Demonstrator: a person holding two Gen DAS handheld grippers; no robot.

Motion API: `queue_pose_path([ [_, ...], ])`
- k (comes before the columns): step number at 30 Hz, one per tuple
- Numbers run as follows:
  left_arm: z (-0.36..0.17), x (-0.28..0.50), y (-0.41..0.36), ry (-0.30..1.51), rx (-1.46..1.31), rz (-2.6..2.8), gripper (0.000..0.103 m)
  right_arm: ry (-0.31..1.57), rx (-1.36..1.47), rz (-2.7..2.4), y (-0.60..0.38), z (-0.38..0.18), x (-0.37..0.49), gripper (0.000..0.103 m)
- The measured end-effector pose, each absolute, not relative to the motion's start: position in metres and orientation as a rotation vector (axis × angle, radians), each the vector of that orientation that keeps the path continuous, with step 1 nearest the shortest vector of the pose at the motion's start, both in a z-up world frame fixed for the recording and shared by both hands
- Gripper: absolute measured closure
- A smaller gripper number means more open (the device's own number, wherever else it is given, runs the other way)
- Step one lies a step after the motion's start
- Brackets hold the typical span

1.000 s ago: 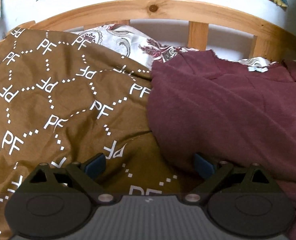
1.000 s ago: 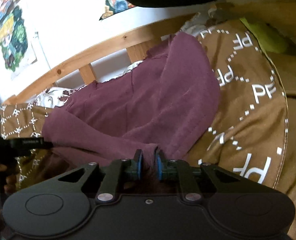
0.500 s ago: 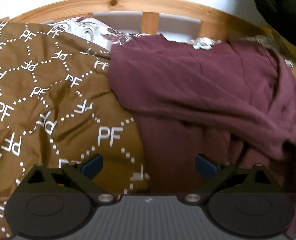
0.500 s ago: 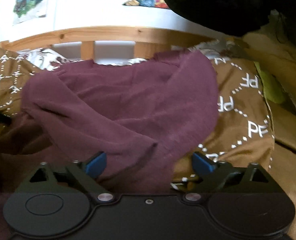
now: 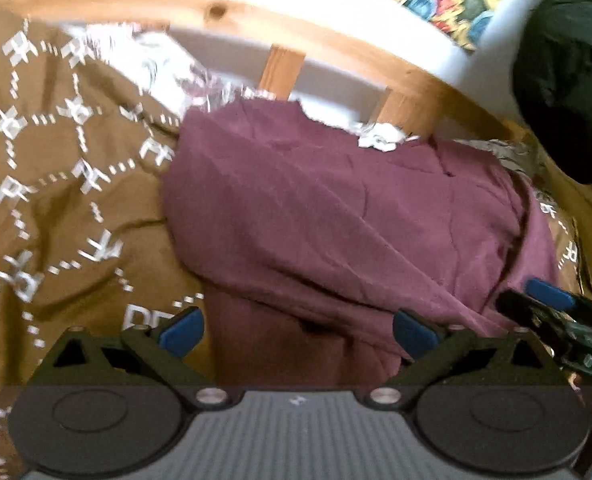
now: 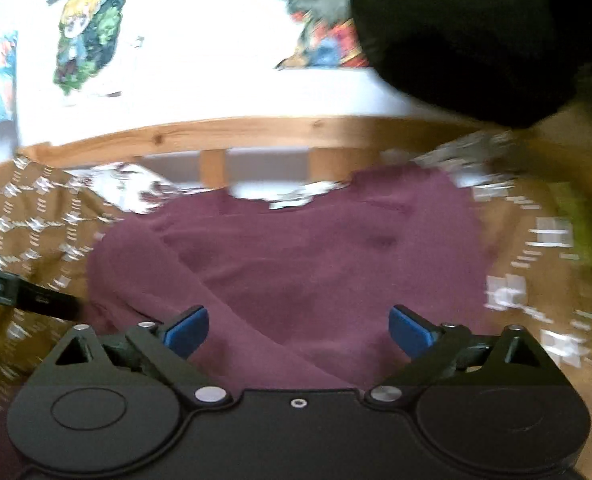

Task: Fold small clothes
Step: 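Open the right gripper and withdraw both grippers over the folded shirt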

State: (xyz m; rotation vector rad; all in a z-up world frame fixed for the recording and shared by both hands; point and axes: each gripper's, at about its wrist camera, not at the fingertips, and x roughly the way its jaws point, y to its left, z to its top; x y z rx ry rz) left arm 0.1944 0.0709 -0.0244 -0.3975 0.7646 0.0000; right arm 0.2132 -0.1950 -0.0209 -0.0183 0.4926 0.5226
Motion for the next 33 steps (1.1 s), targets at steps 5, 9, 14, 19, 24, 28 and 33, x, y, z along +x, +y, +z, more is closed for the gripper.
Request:
queue_pose_path([
  [5,-0.042,0.212,0.067,0.838,-0.382,0.024,0.001,0.639,-0.06,0.698,-0.153,-0.022,0.271,0.038],
  [9,-0.046,0.214,0.061,0.858,-0.302,0.033,0.002,0.748,-0.106,0.758,-0.13,-0.034,0.293,0.069],
  [14,-0.056,0.213,0.044,0.898,-0.107,0.06,0.003,0.701,-0.129,0.662,-0.126,-0.036,0.294,0.101],
  [19,-0.053,0.202,0.047,0.886,-0.135,0.06,0.003,0.679,-0.108,0.619,-0.134,-0.04,0.285,0.085],
  [24,-0.043,0.174,0.067,0.858,-0.237,0.007,0.002,0.627,-0.069,0.564,-0.181,-0.03,0.252,0.049],
  [28,-0.035,0.144,0.076,0.845,-0.215,-0.061,0.001,0.62,-0.053,0.507,-0.225,-0.03,0.203,0.025],
  [33,-0.02,0.102,0.07,0.848,-0.069,-0.182,0.001,0.641,-0.108,0.48,-0.258,-0.036,0.135,0.006],
])
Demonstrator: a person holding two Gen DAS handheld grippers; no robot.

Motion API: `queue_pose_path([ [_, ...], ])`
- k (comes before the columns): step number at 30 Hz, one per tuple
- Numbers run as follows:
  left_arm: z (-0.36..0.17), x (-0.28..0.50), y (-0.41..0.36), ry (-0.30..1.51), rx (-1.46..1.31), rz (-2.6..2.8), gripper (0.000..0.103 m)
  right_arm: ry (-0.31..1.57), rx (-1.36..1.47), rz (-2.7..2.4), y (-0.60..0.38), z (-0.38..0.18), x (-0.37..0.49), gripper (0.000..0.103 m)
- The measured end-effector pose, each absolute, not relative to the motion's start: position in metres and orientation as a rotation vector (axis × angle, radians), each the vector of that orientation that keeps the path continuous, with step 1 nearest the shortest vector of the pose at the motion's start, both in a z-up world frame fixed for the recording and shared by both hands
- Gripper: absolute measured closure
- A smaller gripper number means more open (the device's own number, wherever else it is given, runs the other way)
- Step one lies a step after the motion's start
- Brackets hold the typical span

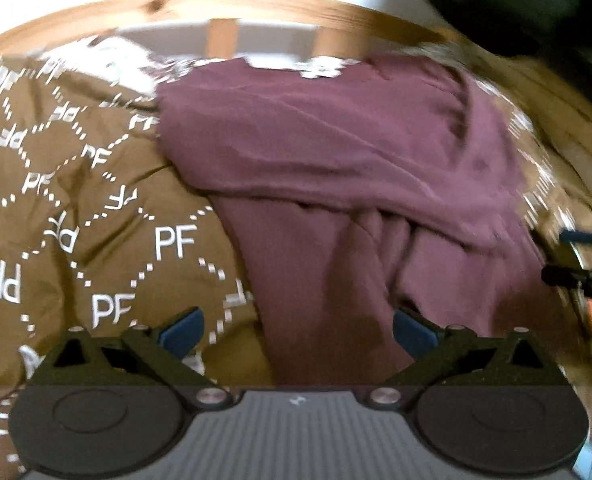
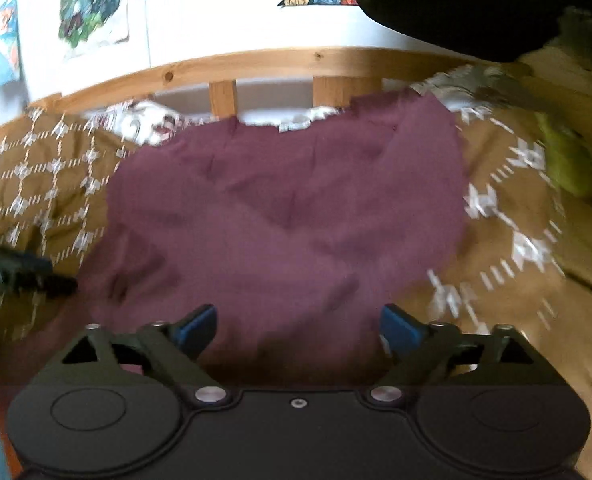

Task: Fold small clothes
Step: 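Open the right gripper and withdraw both grippers over the folded shirt, then close the left gripper on the maroon shirt hem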

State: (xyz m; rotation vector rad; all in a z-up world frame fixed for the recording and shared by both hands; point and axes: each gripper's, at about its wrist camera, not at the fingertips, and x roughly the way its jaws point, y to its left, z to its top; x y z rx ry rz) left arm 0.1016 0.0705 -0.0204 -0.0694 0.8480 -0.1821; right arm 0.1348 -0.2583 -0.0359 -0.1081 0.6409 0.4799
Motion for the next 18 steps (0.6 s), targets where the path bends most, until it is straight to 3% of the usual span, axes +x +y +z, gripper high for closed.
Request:
queue_pose_path([
  [2,-0.016,0.084,0.066,0.849,0.015,-0.235,0.001,0.647,-0.165,0.498,-0.262,-0.036,0.114,0.001],
  [9,-0.015,0.043,0.049,0.868,0.181,-0.342,0.001,0.696,-0.357,0.554,-0.243,-0.05,0.069,0.001],
  [18,-0.036,0.042,0.02,0.895,0.338,-0.299,0.001,0.755,-0.326,0.575,-0.224,-0.07,0.061,0.001],
])
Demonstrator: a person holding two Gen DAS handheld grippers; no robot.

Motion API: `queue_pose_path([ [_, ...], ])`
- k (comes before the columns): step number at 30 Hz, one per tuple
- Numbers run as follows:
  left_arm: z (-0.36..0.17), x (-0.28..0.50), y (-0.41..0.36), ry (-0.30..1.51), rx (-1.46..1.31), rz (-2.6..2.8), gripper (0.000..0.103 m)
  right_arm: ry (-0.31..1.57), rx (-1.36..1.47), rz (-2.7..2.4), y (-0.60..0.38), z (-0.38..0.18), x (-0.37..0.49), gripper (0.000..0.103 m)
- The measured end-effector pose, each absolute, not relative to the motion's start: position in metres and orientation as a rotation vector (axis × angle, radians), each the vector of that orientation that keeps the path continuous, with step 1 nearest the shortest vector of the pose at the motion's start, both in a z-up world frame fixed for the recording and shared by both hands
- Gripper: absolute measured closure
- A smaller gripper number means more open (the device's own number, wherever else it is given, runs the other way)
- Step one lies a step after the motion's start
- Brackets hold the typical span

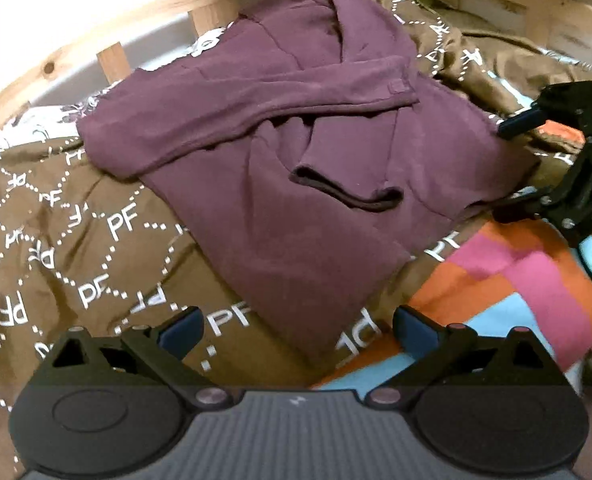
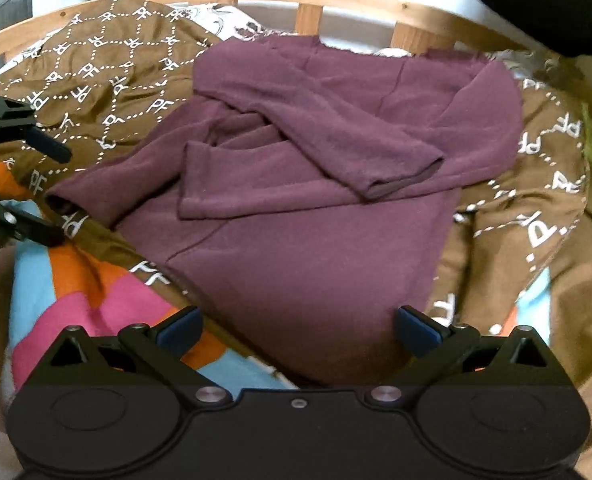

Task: Fold small clothes
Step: 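Close the left gripper on the maroon shirt hem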

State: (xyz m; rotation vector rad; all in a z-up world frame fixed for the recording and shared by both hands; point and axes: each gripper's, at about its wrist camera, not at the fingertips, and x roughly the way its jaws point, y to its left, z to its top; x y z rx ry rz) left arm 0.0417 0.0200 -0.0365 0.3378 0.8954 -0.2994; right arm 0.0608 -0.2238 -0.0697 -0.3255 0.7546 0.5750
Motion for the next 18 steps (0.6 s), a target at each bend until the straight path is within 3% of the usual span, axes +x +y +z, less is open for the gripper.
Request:
queue_pose_path([
  [4,-0.043,0.054,0.021,0.926,0.343,-0.22,0.0,0.753,-0.332,0.556,-0.224,-0.073,0.063,0.001],
  [8,-0.037,0.049,0.021,0.872,0.351,-0.204,0.008,0.752,-0.314,0.536,-0.227,-0.077,0.068,0.001],
  [10,-0.032,0.043,0.015,0.816,0.401,-0.209,0.021,0.74,-0.325,0.54,-0.227,-0.078,0.068,0.001],
  [12,-0.026,0.036,0.01,0.758,0.431,-0.214,0.046,0.723,-0.353,0.549,-0.223,-0.078,0.066,0.001],
  [13,-0.023,0.035,0.008,0.738,0.437,-0.215,0.053,0.713,-0.366,0.559,-0.222,-0.079,0.065,0.001],
  [15,-0.018,0.034,0.009,0.703,0.423,-0.221,0.084,0.695,-0.381,0.588,-0.219,-0.079,0.062,0.001],
  [18,-0.009,0.038,0.015,0.675,0.376,-0.208,0.097,0.676,-0.399,0.64,-0.213,-0.078,0.056,0.001],
])
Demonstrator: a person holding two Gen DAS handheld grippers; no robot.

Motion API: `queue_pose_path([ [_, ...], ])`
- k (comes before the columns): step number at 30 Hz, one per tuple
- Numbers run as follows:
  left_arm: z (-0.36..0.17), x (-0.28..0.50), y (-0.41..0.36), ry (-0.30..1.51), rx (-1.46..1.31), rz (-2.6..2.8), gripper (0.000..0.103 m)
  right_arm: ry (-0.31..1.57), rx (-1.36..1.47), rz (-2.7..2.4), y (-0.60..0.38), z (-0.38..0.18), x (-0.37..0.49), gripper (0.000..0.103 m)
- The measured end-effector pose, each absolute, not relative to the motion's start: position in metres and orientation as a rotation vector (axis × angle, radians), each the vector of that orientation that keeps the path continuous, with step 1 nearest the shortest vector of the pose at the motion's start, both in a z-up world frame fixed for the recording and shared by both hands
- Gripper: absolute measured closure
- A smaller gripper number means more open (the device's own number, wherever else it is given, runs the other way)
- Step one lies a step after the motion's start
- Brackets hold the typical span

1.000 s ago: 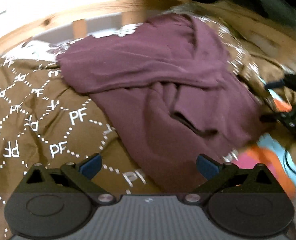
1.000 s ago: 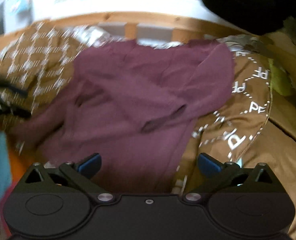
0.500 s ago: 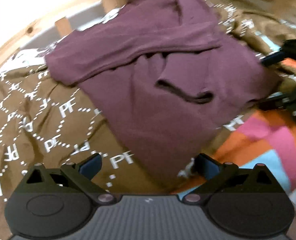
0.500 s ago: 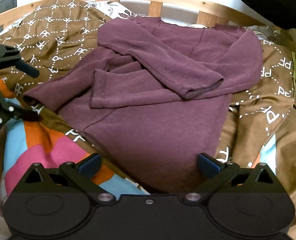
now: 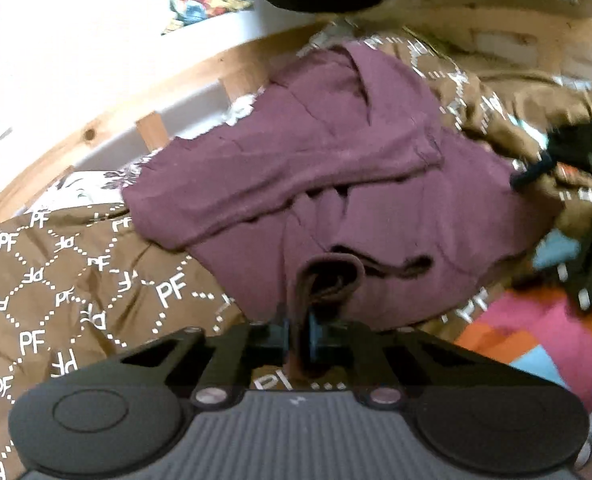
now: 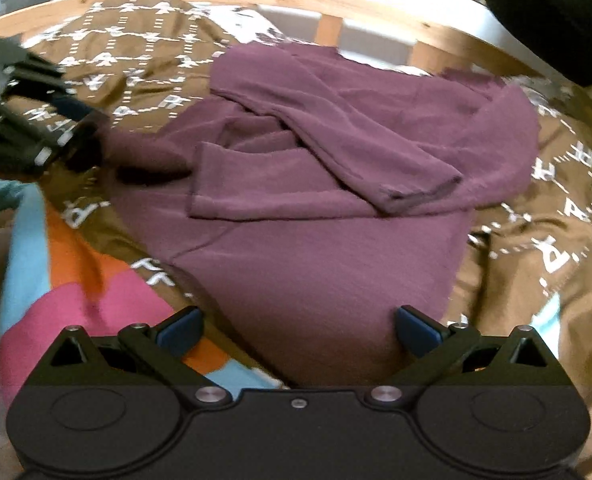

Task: Fold small clothes
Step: 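Close the left gripper on the maroon shirt hem, then grasp the hem with the right gripper beside the left gripper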

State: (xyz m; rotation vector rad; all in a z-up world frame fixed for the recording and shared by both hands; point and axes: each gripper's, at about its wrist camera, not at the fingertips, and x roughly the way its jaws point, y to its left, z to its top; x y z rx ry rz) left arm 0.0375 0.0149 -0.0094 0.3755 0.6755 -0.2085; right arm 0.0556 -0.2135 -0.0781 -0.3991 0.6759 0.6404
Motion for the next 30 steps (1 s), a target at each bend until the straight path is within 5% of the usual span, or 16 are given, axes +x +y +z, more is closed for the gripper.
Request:
queue_pose_path([
  [30,0.083,0.09,0.056,0.457,0.124,-0.052,0.099,0.571,-0.514,0.563,-0.183,-0.089,0.047,0.001],
])
